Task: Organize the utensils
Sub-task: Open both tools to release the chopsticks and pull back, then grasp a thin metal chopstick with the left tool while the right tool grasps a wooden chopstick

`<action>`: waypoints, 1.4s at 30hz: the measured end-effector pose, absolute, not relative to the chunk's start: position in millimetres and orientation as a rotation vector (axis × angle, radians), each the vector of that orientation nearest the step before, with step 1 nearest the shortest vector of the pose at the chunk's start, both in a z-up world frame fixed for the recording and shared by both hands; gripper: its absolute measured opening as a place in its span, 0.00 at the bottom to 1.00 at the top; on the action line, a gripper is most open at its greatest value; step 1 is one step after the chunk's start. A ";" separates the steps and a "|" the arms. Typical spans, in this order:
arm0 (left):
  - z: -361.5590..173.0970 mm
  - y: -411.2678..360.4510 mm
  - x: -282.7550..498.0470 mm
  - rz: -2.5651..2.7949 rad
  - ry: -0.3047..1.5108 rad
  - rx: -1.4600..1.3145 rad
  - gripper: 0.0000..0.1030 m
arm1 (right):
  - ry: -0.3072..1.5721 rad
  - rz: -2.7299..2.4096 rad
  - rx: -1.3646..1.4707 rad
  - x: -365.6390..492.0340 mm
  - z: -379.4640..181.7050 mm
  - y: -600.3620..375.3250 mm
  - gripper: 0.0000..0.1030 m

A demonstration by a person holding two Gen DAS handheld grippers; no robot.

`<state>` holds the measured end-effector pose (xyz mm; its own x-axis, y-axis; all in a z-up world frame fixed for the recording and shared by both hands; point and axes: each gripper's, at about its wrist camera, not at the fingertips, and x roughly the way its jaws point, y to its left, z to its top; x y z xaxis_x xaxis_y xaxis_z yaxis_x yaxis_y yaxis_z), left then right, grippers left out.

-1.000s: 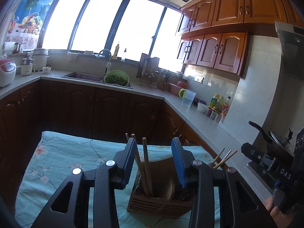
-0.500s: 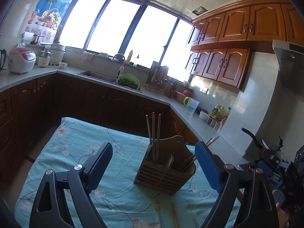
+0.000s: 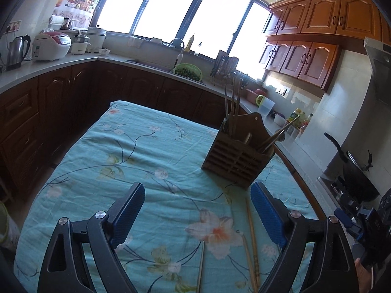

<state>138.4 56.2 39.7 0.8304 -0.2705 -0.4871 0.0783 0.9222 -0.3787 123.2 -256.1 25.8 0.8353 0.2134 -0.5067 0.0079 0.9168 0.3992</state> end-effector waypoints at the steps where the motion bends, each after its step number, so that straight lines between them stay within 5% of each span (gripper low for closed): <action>1: 38.5 54.8 137.1 -0.181 0.574 -0.347 0.86 | 0.586 0.111 0.396 119.6 20.8 -254.9 0.99; 23: 7.6 17.0 128.3 -0.198 0.781 -0.162 0.84 | 0.764 0.138 0.272 106.8 -34.3 -226.1 0.91; 31: -6.8 -5.9 152.4 -0.218 0.871 -0.091 0.63 | 0.851 0.150 0.237 131.3 -49.5 -218.6 0.62; 42: -28.1 -29.4 184.8 -0.241 0.977 -0.011 0.36 | 0.944 0.171 0.207 206.8 -68.4 -199.5 0.45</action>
